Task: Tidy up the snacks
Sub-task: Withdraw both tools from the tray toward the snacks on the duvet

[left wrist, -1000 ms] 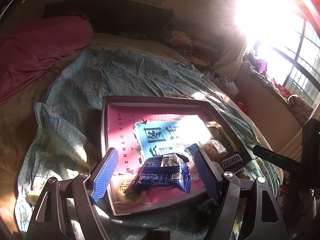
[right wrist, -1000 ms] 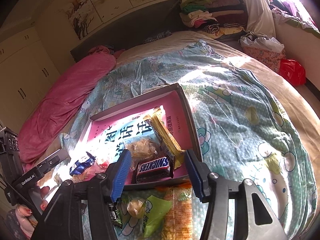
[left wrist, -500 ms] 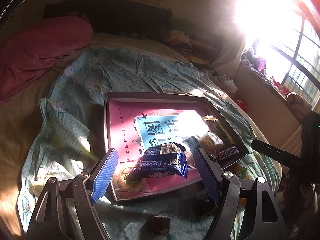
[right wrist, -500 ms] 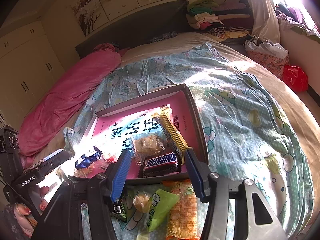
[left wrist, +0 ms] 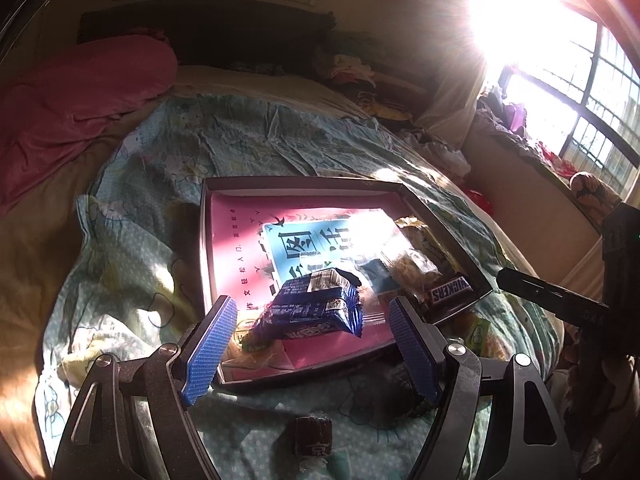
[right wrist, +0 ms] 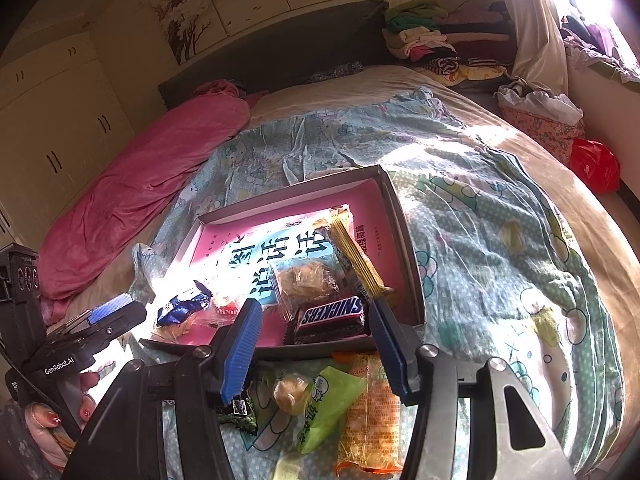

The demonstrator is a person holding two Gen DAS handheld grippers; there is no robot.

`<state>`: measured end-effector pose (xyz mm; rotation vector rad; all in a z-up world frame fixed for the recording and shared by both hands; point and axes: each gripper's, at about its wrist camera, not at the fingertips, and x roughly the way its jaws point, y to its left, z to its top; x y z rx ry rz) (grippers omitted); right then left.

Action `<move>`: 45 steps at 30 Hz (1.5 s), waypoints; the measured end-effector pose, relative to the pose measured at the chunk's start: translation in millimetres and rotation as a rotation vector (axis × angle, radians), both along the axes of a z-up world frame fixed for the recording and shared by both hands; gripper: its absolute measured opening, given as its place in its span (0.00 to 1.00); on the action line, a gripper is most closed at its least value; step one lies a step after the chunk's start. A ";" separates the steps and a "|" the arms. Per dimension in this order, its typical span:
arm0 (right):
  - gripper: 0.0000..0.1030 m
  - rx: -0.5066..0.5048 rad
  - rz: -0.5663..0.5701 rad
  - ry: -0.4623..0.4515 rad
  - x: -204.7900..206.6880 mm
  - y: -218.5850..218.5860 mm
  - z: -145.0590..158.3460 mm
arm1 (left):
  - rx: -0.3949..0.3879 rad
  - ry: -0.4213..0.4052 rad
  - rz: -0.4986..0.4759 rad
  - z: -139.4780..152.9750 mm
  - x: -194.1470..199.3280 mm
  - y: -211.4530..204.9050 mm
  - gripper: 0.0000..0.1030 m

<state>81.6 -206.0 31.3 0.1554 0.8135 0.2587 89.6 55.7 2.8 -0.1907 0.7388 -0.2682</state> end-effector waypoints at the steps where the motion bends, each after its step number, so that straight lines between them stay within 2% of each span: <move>1: 0.54 -0.001 0.001 0.001 -0.1 0.1 -0.1 | 0.000 -0.001 -0.002 0.0 -0.9 -0.1 0.77; 16: 0.62 -0.007 0.033 0.014 -3.8 9.6 -5.1 | 0.011 0.001 -0.018 -0.6 -9.3 -1.2 0.77; 40: 0.63 -0.030 0.066 0.035 -8.7 17.7 -13.6 | 0.050 0.010 -0.069 -4.0 -14.4 -13.1 0.77; 45: 0.67 -0.032 0.072 0.043 -9.5 19.2 -16.5 | 0.056 0.005 -0.078 -4.7 -17.8 -16.0 0.77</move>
